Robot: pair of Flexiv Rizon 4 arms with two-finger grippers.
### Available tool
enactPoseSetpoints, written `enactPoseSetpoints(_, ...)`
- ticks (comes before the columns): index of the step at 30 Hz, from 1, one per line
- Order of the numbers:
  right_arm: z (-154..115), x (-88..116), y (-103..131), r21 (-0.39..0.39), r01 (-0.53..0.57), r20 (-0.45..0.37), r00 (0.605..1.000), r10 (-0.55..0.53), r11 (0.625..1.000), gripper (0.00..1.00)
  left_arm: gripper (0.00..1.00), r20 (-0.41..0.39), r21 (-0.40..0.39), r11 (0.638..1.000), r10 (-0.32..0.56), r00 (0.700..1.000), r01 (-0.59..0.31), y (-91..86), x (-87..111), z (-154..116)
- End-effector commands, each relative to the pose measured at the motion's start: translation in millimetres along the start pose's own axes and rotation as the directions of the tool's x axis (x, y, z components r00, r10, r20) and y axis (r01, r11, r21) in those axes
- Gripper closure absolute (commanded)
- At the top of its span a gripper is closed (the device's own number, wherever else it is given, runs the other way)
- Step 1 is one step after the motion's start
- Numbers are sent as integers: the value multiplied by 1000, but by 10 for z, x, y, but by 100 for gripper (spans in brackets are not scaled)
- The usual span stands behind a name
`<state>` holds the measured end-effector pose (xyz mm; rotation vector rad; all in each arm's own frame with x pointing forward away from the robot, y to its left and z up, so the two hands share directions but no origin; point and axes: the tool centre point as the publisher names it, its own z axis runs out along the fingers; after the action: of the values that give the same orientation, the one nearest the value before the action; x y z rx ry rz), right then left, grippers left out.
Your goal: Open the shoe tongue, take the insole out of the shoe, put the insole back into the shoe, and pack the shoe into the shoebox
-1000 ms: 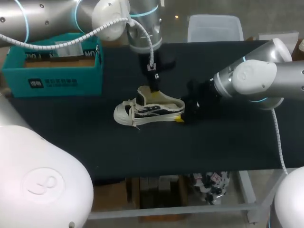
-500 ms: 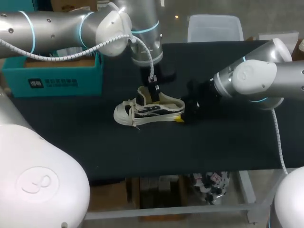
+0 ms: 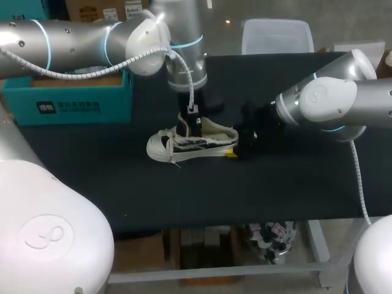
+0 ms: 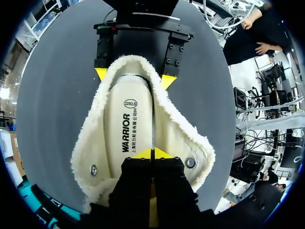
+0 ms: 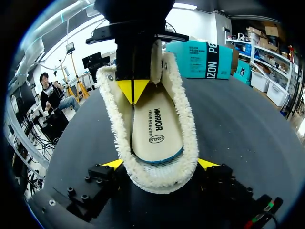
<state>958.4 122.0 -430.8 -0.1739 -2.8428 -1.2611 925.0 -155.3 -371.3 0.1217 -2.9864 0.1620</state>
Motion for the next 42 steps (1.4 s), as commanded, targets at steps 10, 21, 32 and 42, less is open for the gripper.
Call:
enactPoseSetpoints(10, 9, -13, -49, -3, 0, -4, 1000, 0, 1000, 100, 100, 7, -44, 999, 15, 1000, -14, -9, -14, 206)
enactPoseSetpoints(21, 9, -13, -49, -3, 0, -4, 1000, 0, 1000, 100, 100, -7, -60, 996, 70, 998, -70, 18, 29, 363)
enactPoseSetpoints(32, 9, -13, -49, -3, 0, -4, 1000, 0, 1000, 100, 100, 30, -90, 992, 93, 995, -90, 52, 68, 581)
enactPoseSetpoints(42, 9, -13, -49, -3, 0, -4, 1000, 0, 1000, 100, 85, 75, -68, 995, 74, 994, -69, 93, -6, 722)
